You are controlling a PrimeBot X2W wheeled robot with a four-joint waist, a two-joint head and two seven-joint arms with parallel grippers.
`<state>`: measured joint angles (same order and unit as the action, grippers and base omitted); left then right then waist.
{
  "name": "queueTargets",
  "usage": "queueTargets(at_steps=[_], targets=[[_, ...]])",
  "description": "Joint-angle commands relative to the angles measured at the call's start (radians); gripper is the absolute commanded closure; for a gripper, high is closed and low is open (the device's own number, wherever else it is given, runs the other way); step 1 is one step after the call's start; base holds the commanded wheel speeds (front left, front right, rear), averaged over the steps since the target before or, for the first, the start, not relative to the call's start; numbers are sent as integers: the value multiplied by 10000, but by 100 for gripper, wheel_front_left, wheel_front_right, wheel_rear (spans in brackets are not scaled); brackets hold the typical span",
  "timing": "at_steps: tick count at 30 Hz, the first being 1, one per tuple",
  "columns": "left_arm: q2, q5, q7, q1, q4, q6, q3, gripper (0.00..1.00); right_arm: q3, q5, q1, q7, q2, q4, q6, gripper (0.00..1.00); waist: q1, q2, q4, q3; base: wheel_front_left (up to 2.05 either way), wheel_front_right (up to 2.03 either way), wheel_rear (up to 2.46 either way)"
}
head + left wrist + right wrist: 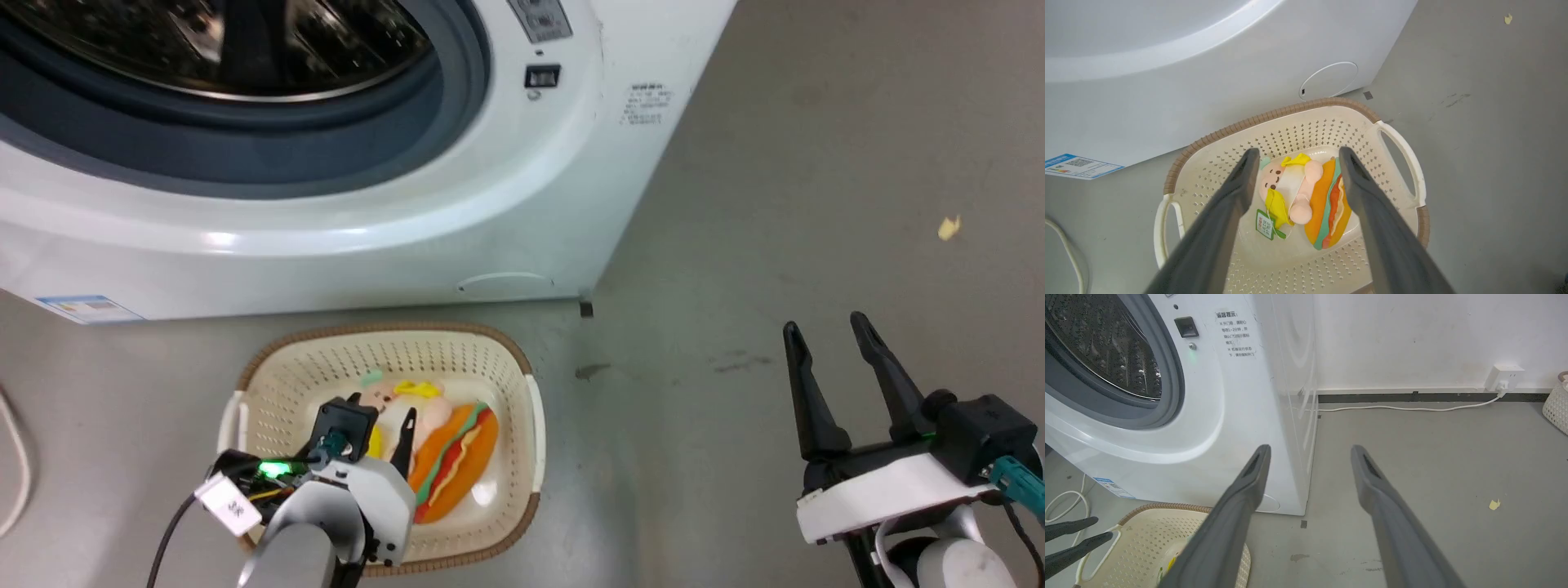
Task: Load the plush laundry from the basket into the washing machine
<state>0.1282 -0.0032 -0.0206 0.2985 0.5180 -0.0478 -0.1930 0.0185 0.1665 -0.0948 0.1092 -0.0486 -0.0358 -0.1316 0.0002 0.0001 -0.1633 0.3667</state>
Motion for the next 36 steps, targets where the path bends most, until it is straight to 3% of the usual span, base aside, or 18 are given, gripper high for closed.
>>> queueTargets(at_steps=[1,22,26,36], targets=[[135,-53,71,322,350,-80,-124,0,78,113,-235,122,-7,-88,4,0,-2,-1,-182,316,0,0,0],[864,-767,1694,2577,2806,-321,-1480,0,303,1017,-731,560,-10,-471,6,0,-2,-1,-861,2511,0,0,0],[946,-1226,2120,3074,3264,-236,-1281,0,320,1055,-796,643,-11,-558,6,0,-2,-1,-960,2904,0,0,0],[1196,-1160,2626,4198,4289,-445,-2208,0,373,1395,-813,851,-12,-683,7,0,-2,-1,-1241,3874,0,0,0]])
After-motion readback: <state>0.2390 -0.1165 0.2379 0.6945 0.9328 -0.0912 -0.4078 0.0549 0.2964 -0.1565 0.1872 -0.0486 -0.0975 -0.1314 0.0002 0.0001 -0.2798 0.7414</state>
